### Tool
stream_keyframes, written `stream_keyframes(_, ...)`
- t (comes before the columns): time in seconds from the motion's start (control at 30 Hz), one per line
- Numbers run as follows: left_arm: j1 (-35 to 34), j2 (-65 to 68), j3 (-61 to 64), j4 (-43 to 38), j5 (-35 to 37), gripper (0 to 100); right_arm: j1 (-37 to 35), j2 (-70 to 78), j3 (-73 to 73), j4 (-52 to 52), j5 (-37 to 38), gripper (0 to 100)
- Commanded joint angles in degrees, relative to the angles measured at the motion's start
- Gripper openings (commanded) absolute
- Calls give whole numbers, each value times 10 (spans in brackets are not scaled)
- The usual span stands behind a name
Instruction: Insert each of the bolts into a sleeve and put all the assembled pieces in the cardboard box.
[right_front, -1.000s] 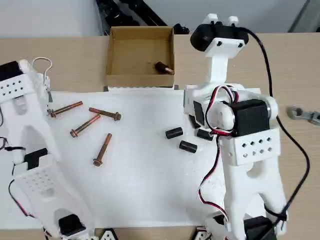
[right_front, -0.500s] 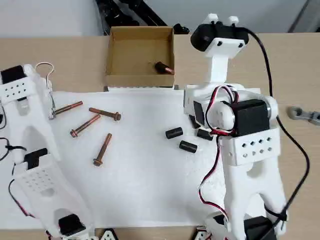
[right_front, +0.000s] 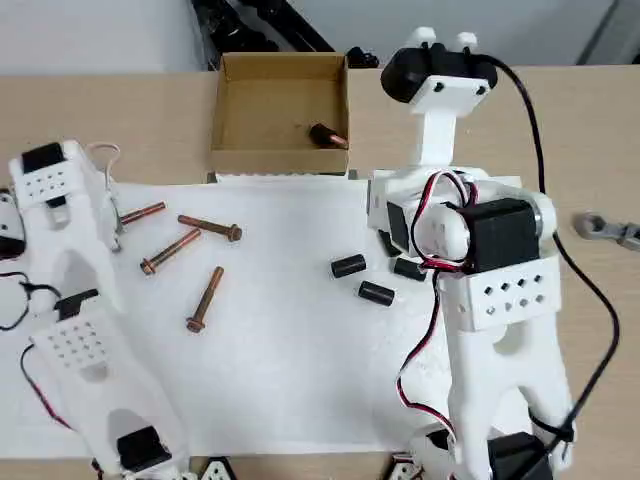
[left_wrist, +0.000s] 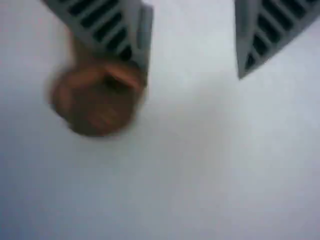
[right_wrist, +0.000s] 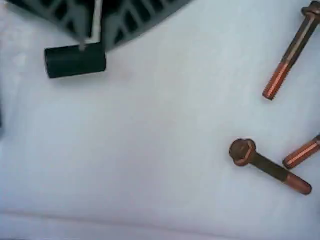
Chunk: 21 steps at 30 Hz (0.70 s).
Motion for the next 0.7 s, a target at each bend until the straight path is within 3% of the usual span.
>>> stream_keyframes(0.0, 0, 21, -18, -25, 3, 107, -5, -15, -2, -1, -4, 5)
stream_keyframes(0.67, 59, 51, -189, 78, 5, 107, -5, -20, 45, -7, -5, 5)
